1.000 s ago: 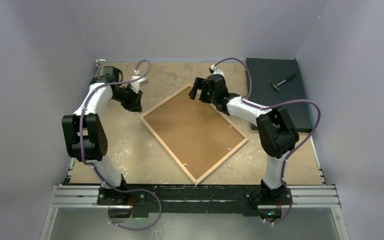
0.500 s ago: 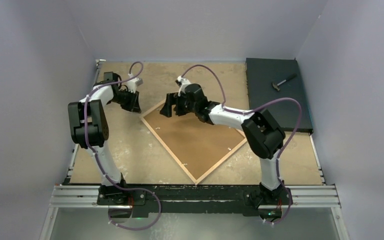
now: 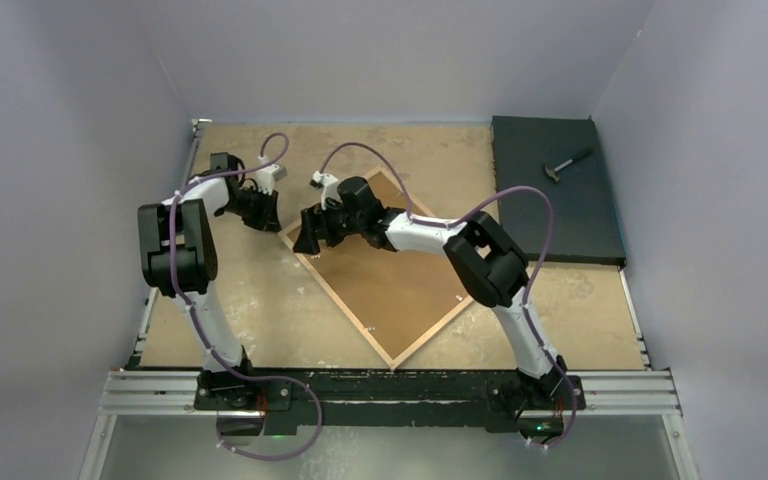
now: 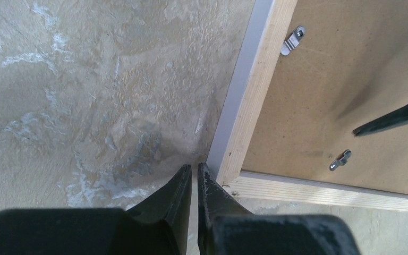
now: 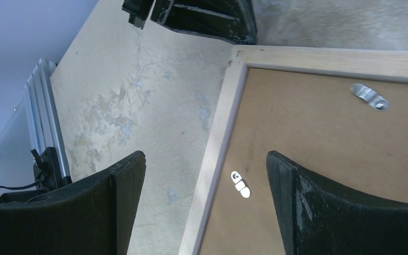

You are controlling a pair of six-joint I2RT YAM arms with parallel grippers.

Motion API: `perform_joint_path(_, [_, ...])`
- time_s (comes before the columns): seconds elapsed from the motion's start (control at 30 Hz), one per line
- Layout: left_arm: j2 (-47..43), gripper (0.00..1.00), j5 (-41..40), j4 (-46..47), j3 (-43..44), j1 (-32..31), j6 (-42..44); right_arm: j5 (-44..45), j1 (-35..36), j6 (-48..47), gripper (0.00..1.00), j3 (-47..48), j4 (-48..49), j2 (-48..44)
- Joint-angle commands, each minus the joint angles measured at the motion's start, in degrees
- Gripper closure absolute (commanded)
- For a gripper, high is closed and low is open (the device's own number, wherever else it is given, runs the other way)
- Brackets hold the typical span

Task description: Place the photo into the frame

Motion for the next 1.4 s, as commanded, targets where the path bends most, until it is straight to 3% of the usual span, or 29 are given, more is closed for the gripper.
perform_joint_path(0.0, [-0.1,0.94,0.4,-0.3,-1.1,0.0,1.3,-2.4,1.4,-3.0,0.15,4.3,-0.3,2.1])
perform_joint_path(0.8, [-1.8,0.96,-1.7,0.6,-2.4,0.0,1.2,-0.2,2.4,-5.7,0.17,-4.0,-1.5,-1.9])
perform_joint_path(1.37, [-2.5,0.97,-1.9,0.6,-2.5,-0.1,1.4,-3.3,3.1,-5.1,0.23,-5.9,-1.7,-3.1])
